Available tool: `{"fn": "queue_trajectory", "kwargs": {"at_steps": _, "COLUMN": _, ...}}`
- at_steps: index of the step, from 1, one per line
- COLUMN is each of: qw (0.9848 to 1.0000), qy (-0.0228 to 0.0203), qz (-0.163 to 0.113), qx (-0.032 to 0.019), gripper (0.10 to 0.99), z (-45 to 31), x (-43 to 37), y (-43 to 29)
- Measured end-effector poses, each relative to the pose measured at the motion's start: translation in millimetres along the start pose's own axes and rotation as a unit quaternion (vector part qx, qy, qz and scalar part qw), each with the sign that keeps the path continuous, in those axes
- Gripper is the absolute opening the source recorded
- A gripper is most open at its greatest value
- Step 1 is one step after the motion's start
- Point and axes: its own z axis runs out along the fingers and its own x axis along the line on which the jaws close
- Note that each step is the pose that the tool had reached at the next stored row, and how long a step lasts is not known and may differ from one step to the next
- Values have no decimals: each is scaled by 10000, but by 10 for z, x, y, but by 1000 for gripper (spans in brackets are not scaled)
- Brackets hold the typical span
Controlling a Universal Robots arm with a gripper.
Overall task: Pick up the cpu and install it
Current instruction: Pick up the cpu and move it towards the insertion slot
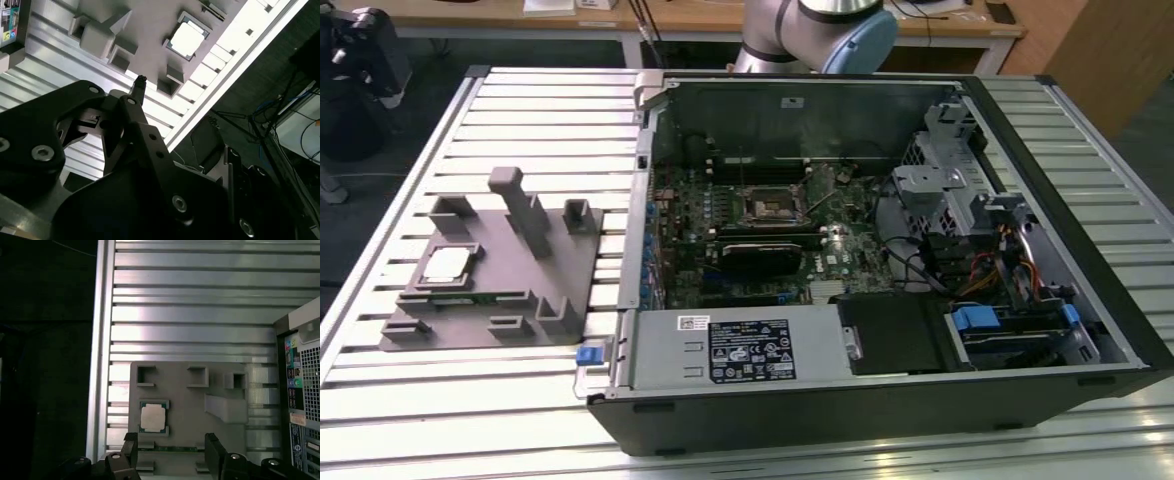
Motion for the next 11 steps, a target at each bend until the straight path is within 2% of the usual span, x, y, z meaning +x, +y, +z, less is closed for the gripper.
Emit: {"fn": "queue_trajectory", "kwargs": {"at_steps": 11, "qw": 10000, "qy": 0, "qz": 0, "qx": 0, "gripper": 647, "z": -44, "x": 0, "y": 6}}
